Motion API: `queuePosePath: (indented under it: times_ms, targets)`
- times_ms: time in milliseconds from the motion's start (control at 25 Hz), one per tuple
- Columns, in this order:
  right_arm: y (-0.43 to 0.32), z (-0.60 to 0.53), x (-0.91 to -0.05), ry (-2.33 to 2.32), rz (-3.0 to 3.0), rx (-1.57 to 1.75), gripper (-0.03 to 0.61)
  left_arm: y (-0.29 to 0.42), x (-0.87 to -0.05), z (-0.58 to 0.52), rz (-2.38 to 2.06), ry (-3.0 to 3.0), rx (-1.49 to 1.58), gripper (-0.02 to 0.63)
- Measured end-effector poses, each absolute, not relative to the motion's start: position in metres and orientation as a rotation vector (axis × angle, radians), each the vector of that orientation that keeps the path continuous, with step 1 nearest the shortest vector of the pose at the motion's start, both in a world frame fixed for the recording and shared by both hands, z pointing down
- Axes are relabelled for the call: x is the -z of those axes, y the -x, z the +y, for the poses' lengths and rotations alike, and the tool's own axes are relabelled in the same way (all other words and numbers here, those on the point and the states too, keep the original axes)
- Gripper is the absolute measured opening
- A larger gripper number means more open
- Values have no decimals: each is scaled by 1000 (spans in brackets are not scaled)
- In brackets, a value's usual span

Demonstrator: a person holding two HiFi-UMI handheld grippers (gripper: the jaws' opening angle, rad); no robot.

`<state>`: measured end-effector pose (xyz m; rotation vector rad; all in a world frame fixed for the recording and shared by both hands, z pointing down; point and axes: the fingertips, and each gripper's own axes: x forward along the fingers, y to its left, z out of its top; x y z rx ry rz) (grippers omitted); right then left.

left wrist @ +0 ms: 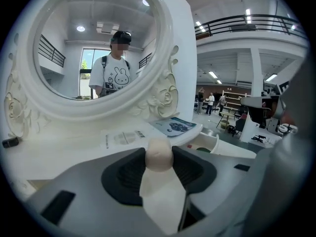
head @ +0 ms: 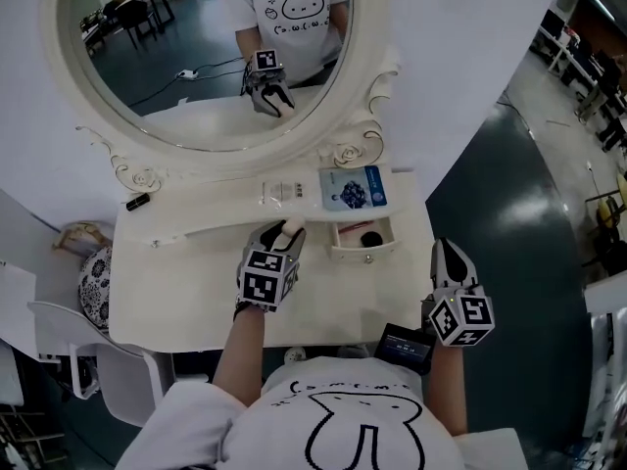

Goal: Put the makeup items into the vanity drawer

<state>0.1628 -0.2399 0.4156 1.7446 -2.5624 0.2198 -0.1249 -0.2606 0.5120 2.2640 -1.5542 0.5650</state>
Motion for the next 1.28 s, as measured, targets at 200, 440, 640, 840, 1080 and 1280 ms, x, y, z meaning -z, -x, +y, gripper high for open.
queuePosePath:
  times_ms: [200, 440, 640, 840, 1080, 1280]
  targets:
    - [-203, -232, -421, -1830, -2492, -251, 14, 82, -512, -273, -1456, -2337, -606, 199]
    - [-244, -225, -429, -1929, -2422, -282, 14, 26, -519, -282, -1338, -2415, -629, 201]
    - [-277, -218, -432, -2021, -2360, -312, 14, -2, -526, -285, -1264, -2450, -670, 207]
    - [-285, -217, -435, -2038, -2345, -331, 14, -15, -529, -283, -1203, -2466, -696, 284]
    - [-277, -217, -435, -2021, -2365, -333, 14, -10, -526, -282, -1210, -2467, -690, 324]
    - [-267, -217, -431, -2008, -2385, -321, 14, 0, -520, -280, -1247, -2469, -662, 320]
